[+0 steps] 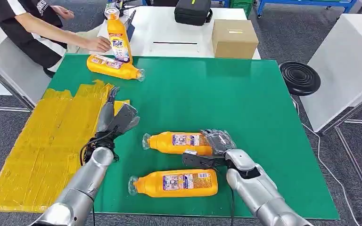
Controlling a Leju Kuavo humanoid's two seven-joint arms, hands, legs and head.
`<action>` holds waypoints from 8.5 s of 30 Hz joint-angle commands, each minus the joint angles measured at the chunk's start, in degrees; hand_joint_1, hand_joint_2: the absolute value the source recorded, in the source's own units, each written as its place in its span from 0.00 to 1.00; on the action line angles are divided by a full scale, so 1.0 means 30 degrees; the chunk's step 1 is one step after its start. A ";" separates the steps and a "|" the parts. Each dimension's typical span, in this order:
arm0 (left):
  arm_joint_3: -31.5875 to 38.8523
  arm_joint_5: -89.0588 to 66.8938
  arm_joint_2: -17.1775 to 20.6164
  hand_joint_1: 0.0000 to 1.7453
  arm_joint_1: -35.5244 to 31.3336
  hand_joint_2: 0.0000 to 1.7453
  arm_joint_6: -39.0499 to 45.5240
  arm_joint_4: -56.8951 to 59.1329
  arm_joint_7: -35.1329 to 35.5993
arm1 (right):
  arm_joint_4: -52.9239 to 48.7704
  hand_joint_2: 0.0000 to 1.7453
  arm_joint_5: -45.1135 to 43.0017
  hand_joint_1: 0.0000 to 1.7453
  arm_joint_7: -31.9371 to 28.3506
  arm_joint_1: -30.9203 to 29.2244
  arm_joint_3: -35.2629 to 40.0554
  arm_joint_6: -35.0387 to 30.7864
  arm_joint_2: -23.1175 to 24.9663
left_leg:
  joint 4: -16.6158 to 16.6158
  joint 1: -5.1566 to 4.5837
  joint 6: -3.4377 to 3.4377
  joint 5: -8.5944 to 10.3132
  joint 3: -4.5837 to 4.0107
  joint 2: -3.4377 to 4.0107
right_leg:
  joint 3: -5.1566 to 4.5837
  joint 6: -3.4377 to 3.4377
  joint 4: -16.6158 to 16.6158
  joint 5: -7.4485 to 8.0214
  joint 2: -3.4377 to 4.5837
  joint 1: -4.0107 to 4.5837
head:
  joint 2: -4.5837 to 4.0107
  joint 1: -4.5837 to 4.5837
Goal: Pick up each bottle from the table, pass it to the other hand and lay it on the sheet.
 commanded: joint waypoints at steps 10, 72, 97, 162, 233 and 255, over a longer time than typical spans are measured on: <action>-0.0200 0.0128 0.0200 0.00 -0.0526 1.00 0.0000 0.0982 0.0178 | 0.2671 1.00 -0.0111 1.00 -0.0251 -0.0714 -0.0597 -0.0815 0.0554 | -0.0014 0.0023 -0.0100 0.0006 0.0040 -0.0015 | 0.0048 -0.0038 -0.0024 0.0002 -0.0016 0.0016 | 0.0000 0.0000; -0.6957 2.2924 -0.0321 0.00 0.0516 1.00 -1.2468 -0.6165 0.1308 | -0.3297 1.00 -0.1027 1.00 -0.7733 0.2242 -0.5322 -1.2568 0.4864 | -0.0020 0.0037 -0.0155 0.0004 0.0020 0.0007 | 0.0016 -0.0057 -0.0033 0.0006 0.0016 0.0025 | 0.0000 0.0000; -0.6058 2.2174 -0.0546 0.00 -0.0461 1.00 -0.9074 -0.5971 -0.0433 | 0.0728 1.00 -0.2814 1.00 -0.6110 0.0319 -0.0344 -1.0030 0.5655 | -0.0015 0.0043 -0.0139 0.0015 0.0002 0.0010 | 0.0000 -0.0049 -0.0023 0.0003 0.0006 0.0029 | 0.0000 0.0000; -0.3016 1.7259 0.0441 1.00 0.0498 1.00 -0.5035 -0.9646 -0.3000 | -0.8421 1.00 -0.4660 0.00 -0.5613 0.3048 -0.0962 -0.9462 0.2188 | -0.0013 0.0040 -0.0146 0.0014 -0.0012 -0.0043 | 0.0000 -0.0052 -0.0024 -0.0012 -0.0040 0.0025 | 0.0000 0.0007; 0.0219 -1.6251 0.5721 0.49 -0.4753 1.00 -0.5756 0.9508 0.4492 | -1.4680 1.00 -0.6267 0.00 -0.5464 0.6263 -0.7321 -0.5300 0.1549 | -0.0030 0.0062 -0.0192 0.0030 0.0009 0.0044 | 0.0003 -0.0118 -0.0036 0.0044 0.0039 0.0031 | 0.0000 0.0007; 0.0689 -1.4850 0.5100 0.00 -0.4470 1.00 -0.7095 0.8875 0.3327 | -1.3747 1.00 -0.6173 0.00 -0.5282 0.5916 -0.7204 -0.5253 0.1537 | -0.0046 0.0067 -0.0192 0.0050 0.0016 0.0046 | 0.0018 -0.0110 -0.0037 0.0048 0.0036 0.0019 | 0.0000 0.0007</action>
